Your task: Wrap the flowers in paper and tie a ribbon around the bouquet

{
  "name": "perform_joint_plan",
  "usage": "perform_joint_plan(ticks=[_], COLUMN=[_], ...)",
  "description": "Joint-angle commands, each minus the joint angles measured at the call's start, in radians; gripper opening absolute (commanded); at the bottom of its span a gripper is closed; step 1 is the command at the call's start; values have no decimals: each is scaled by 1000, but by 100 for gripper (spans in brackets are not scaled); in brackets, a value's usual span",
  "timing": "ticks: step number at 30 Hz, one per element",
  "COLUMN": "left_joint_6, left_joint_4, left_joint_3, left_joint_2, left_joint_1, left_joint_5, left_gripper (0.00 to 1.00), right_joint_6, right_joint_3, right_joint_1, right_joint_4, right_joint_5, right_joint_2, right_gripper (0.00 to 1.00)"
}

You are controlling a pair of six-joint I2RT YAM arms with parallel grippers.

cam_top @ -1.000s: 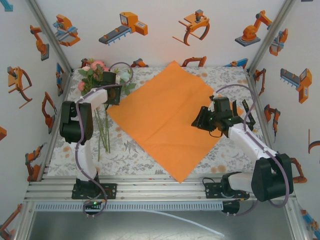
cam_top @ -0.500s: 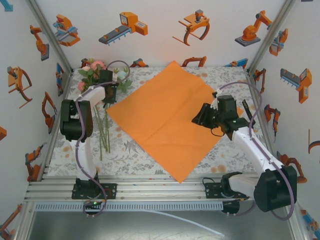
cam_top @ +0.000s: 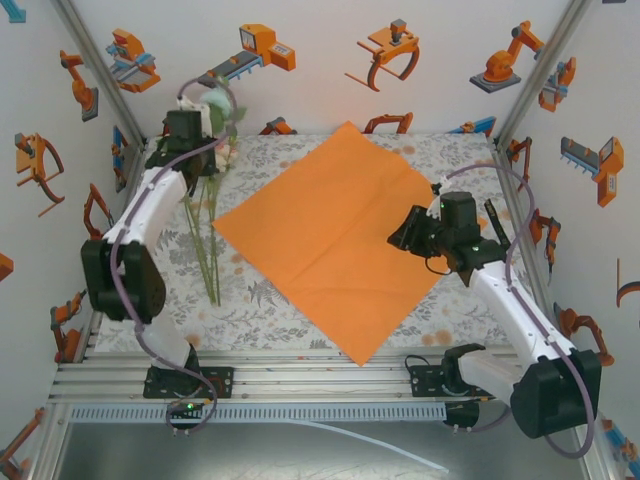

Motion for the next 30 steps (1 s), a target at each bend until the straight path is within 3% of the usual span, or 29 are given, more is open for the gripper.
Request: perform_joint_plan(ticks=[1,3,7,12,15,19,30], left_joint_6=[-275,-403,-484,-519,-570,-589,-580], left_joint_4=[208,348,432,488,572,504,545], left_joint_3=[-71,-85,57,240,280,373,433], left_joint_2=[-98,-75,113,367,462,572,758], left_joint_1=[-34,-78,-214,-327,-348,-352,-353], left_joint_5=[211,308,331,326,312,322,291], left_gripper=[0,0,0,0,0,0,0], right_joint_6=[18,24,31,31,36,8,-5], right_joint_3=[18,12,4,-37,-60,-57,-61], right_joint_1=[5,5,6,6,6,5,5], right_joint_4=[-4,2,0,63,85,40,38], right_joint_5=[46,51,36,-60,-72,-44,-48], right_joint_2=[-34,-40,-43,-60,-89,-113,-103], right_gripper=[43,44,46,64,69,72,73])
